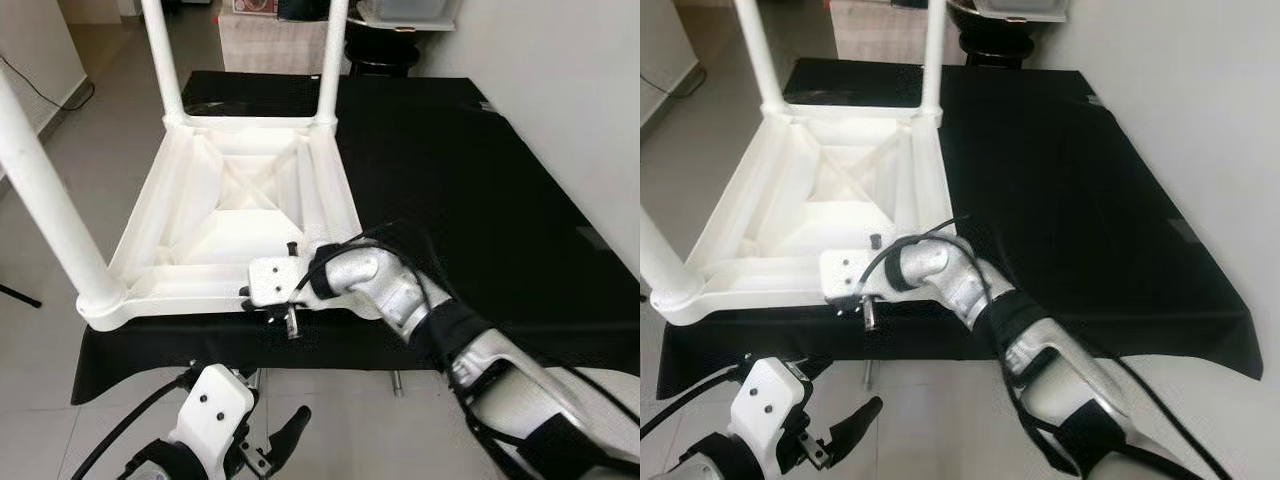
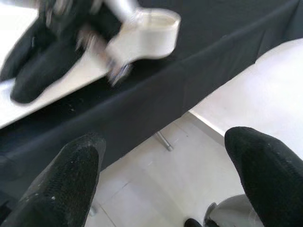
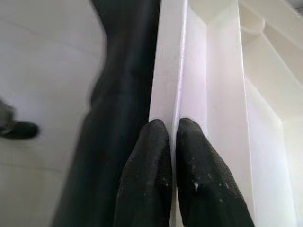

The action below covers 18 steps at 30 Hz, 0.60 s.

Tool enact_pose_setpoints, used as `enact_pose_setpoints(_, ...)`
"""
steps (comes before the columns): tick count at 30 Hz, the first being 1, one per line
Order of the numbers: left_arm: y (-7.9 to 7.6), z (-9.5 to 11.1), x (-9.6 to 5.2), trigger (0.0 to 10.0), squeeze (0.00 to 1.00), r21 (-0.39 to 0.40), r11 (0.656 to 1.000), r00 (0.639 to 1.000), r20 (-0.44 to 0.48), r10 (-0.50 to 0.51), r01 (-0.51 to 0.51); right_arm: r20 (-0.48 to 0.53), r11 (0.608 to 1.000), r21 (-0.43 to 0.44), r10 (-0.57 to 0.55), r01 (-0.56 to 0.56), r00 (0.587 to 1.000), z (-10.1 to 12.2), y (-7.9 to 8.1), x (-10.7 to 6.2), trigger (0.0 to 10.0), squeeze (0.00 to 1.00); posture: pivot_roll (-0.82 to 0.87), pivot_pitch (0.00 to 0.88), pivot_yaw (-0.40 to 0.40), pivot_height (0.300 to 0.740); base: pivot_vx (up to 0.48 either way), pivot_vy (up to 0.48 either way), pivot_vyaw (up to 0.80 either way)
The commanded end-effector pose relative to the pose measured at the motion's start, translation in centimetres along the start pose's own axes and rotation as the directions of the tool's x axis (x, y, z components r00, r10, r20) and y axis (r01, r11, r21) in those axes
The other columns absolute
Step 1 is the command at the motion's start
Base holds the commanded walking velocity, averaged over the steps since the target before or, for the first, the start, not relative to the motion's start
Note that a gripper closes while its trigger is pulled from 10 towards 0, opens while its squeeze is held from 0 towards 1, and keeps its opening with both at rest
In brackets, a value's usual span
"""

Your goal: Building children table

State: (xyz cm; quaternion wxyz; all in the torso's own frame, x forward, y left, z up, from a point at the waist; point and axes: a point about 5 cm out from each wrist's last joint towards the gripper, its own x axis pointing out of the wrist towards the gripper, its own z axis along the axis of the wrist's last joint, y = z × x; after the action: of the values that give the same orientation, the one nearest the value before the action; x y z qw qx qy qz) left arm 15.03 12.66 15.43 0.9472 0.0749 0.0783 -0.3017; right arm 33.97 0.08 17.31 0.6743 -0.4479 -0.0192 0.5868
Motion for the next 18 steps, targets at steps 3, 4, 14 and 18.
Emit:
enact_pose_setpoints(3,0.1,-0.2,-0.2,10.0,0.00,0.010,1.000,1.000,-0.027,-0.006,0.006,-0.052,0.962,-0.085,-0.263,0.258,0.964,1.3,-4.0,-1.1,10.0,0.00,0.09,0.115,-0.059,0.740,0.000,0.000,0.00)
enact_pose_setpoints(4,0.1,-0.2,-0.2,10.0,0.00,0.011,1.000,1.000,-0.027,-0.006,0.006,-0.077,0.944,0.009,-0.329,0.331,0.941,1.2,-4.5,-1.0,10.0,0.00,0.09,0.115,-0.057,0.740,0.000,0.000,0.00)
enact_pose_setpoints(14,0.0,-0.2,0.0,10.0,0.00,0.011,1.000,1.000,-0.023,-0.013,0.013,-0.191,0.846,0.169,-0.476,0.506,0.859,0.8,-5.7,-1.0,10.0,0.00,0.08,0.111,-0.056,0.740,0.000,0.000,0.00)
enact_pose_setpoints(18,0.0,-0.1,0.0,10.0,0.00,0.010,1.000,1.000,-0.021,-0.013,0.013,-0.176,0.847,0.162,-0.480,0.506,0.860,1.0,-5.8,-0.9,10.0,0.00,0.08,0.110,-0.060,0.740,0.000,0.000,0.00)
